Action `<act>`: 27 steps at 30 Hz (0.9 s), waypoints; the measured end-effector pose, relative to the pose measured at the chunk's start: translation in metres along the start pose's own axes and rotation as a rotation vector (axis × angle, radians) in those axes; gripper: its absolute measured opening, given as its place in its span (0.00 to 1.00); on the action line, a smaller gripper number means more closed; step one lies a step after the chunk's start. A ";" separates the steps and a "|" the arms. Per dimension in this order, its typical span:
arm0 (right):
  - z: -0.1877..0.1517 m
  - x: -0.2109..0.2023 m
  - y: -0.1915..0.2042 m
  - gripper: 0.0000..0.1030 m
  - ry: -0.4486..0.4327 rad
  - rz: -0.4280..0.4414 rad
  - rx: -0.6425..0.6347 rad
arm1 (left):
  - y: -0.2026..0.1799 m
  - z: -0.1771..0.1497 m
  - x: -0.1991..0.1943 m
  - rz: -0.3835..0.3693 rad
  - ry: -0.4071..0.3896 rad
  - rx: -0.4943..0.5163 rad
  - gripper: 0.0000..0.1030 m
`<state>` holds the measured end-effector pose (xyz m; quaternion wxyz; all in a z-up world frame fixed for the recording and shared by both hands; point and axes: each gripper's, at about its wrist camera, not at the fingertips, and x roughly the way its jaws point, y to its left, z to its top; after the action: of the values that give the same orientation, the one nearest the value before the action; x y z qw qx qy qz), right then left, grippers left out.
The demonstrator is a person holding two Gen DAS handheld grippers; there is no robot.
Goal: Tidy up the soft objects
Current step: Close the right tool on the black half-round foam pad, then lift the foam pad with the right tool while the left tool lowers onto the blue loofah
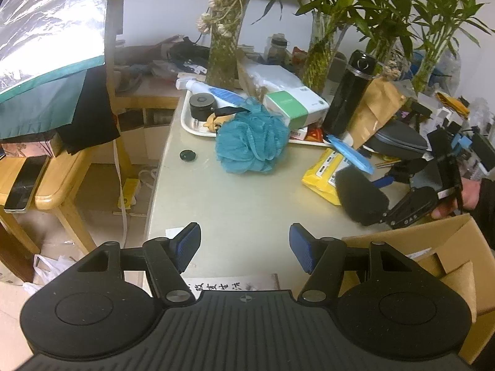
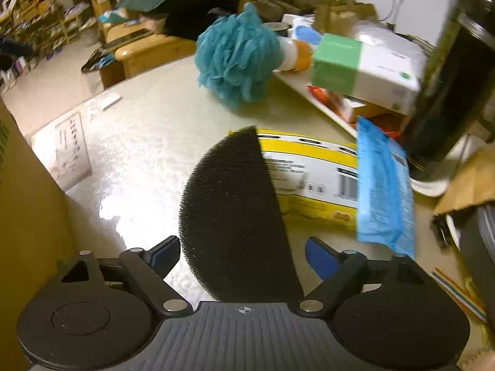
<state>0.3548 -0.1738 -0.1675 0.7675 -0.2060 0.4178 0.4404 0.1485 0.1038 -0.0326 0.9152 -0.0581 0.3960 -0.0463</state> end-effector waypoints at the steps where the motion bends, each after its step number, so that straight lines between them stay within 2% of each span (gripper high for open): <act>1: 0.001 0.003 0.002 0.69 0.009 -0.002 -0.010 | 0.001 0.000 0.000 0.002 0.000 -0.001 0.61; 3: 0.002 0.005 0.005 0.69 0.027 -0.009 -0.031 | 0.001 0.001 0.000 0.007 -0.002 0.000 0.61; 7: 0.004 -0.004 0.007 0.67 0.009 0.020 -0.030 | 0.000 0.003 -0.002 0.012 -0.010 0.010 0.61; 12: 0.004 -0.028 -0.001 0.67 -0.038 -0.031 0.025 | -0.005 0.009 -0.004 0.023 -0.024 0.042 0.61; 16: 0.005 -0.052 -0.006 0.66 -0.061 -0.041 0.086 | -0.012 0.018 -0.003 0.030 -0.048 0.085 0.61; 27: -0.001 -0.113 0.010 0.66 -0.134 -0.143 0.180 | -0.023 0.045 0.006 0.041 -0.094 0.132 0.61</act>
<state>0.3161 -0.2268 -0.0745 0.8385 -0.1356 0.3877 0.3580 0.1850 0.0835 -0.0032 0.9354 0.0085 0.3498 -0.0507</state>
